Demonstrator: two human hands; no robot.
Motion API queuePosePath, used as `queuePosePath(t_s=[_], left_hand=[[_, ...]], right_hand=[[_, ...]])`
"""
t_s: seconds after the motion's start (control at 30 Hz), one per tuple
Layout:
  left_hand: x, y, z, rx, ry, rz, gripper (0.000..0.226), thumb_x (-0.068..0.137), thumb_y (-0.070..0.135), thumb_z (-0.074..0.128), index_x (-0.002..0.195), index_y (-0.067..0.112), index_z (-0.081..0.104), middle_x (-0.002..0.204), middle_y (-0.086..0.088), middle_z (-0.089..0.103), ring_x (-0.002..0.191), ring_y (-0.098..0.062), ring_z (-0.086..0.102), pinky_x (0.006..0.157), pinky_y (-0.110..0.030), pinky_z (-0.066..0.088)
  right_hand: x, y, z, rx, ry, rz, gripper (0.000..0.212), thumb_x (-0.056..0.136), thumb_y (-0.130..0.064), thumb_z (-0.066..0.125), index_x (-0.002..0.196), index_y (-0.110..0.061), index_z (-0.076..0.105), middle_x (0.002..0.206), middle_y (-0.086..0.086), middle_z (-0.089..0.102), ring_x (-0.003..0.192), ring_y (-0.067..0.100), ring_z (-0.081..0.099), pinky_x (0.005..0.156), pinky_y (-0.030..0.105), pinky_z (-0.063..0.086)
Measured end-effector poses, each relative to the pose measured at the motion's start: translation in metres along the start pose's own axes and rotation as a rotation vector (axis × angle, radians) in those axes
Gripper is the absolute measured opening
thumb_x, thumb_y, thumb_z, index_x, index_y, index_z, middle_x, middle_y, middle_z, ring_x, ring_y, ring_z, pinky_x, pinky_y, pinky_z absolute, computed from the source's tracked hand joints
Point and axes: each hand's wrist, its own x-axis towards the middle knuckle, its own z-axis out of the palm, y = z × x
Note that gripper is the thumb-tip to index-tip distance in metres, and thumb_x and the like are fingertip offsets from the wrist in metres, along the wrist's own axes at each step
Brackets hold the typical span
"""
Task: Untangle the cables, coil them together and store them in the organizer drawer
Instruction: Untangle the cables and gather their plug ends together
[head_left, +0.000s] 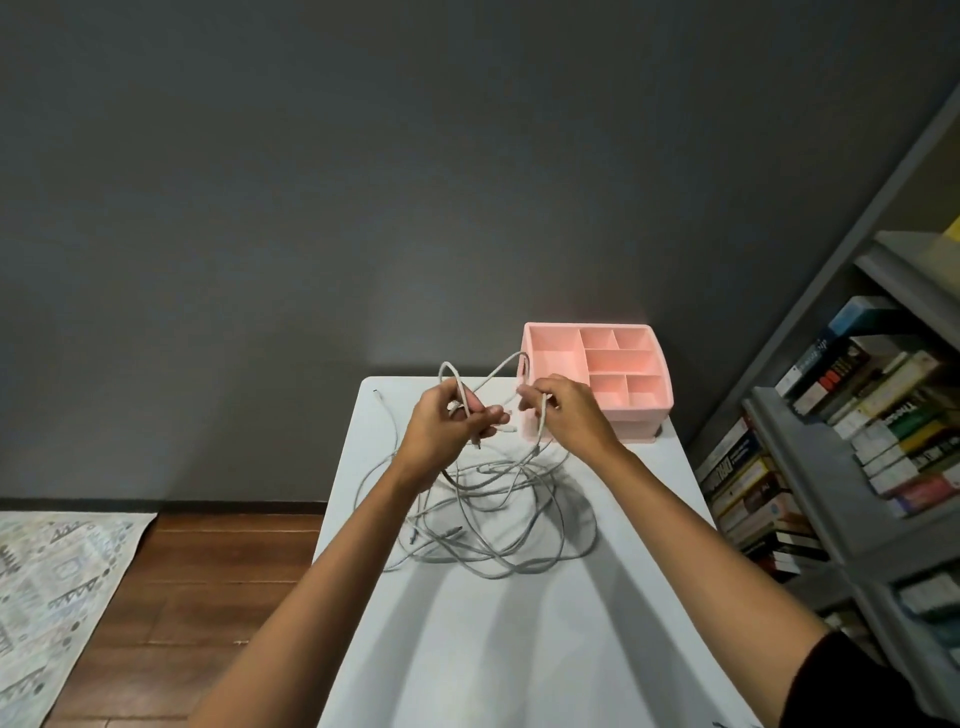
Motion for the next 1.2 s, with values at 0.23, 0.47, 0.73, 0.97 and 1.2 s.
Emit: queuePosePath(t_s=[0.23,0.47,0.73,0.97,1.2], left_hand=[[-0.030,-0.021,-0.024,0.245,-0.201,-0.039,0.018,0.087,0.017,0.068,0.084,0.006,0.055,0.076,-0.005,0.062,0.069,-0.012,0.060,0.069,-0.025,0.049],[-0.079,-0.054,-0.015,0.224,-0.504,-0.151,0.014,0.098,0.011,0.048,0.101,0.003,0.060,0.100,-0.002,0.071,0.094,-0.010,0.064,0.083,-0.028,0.050],[-0.106,-0.058,0.004,0.383,-0.781,-0.330,0.030,0.103,0.031,0.036,0.100,0.006,0.052,0.126,0.007,0.062,0.117,0.003,0.053,0.099,-0.024,0.046],[-0.111,-0.028,0.000,0.360,-0.753,-0.264,0.032,0.104,0.025,0.034,0.079,0.013,0.049,0.062,0.003,0.051,0.060,-0.014,0.056,0.064,-0.022,0.046],[-0.110,-0.037,-0.033,0.237,-0.340,-0.171,0.019,0.088,0.021,0.065,0.089,0.003,0.070,0.069,-0.004,0.065,0.062,-0.007,0.053,0.062,-0.017,0.045]], right_hand=[[-0.039,0.045,-0.036,-0.109,0.007,0.215,0.020,0.094,-0.018,0.060,0.087,-0.003,0.071,0.087,0.004,0.064,0.077,0.019,0.059,0.058,0.021,0.041],[-0.110,0.097,-0.054,-0.235,-0.215,0.509,0.018,0.085,0.003,0.062,0.085,-0.011,0.074,0.102,0.012,0.071,0.084,0.021,0.064,0.073,0.025,0.049],[-0.134,0.048,-0.014,-0.252,-0.061,0.220,0.039,0.094,-0.001,0.043,0.128,-0.020,0.050,0.130,0.005,0.047,0.124,0.023,0.042,0.095,0.031,0.026],[-0.129,-0.020,0.004,0.258,-0.622,0.074,0.037,0.103,-0.030,0.038,0.098,-0.012,0.069,0.091,-0.010,0.071,0.089,0.005,0.062,0.088,0.020,0.044],[-0.136,-0.007,0.015,0.425,-0.660,0.189,0.039,0.099,-0.040,0.046,0.070,-0.017,0.060,0.055,-0.005,0.027,0.053,0.010,0.022,0.051,0.021,0.022]])
